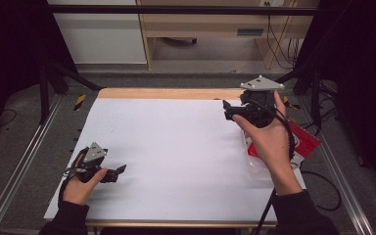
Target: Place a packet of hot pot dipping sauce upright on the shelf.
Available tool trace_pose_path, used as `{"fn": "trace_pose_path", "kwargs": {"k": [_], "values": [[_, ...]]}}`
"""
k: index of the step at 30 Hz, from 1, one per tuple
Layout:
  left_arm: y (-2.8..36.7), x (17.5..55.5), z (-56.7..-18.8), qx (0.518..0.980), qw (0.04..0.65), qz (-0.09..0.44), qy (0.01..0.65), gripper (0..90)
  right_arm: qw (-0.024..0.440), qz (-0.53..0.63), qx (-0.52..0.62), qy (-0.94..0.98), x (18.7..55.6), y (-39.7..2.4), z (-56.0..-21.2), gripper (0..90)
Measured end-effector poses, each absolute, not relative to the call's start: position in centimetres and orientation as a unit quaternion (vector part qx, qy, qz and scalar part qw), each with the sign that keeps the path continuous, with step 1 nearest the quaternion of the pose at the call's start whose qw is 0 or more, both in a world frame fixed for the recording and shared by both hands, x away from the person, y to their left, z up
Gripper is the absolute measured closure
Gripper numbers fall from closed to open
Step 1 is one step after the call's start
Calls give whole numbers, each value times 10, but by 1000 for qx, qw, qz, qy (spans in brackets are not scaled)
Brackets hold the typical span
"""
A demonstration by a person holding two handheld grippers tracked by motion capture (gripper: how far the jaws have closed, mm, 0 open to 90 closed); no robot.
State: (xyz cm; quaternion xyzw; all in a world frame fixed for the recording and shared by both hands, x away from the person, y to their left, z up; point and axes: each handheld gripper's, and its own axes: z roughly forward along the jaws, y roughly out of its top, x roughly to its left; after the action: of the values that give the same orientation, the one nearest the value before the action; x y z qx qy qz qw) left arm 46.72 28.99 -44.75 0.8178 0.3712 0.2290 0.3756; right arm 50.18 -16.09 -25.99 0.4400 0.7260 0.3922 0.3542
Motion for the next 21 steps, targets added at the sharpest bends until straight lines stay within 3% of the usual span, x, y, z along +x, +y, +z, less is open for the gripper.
{"fn": "trace_pose_path", "kwargs": {"k": [21], "values": [[291, 468, -448, 818, 375, 229, 371, 69, 307, 383, 437, 754, 508, -125, -330, 135]]}}
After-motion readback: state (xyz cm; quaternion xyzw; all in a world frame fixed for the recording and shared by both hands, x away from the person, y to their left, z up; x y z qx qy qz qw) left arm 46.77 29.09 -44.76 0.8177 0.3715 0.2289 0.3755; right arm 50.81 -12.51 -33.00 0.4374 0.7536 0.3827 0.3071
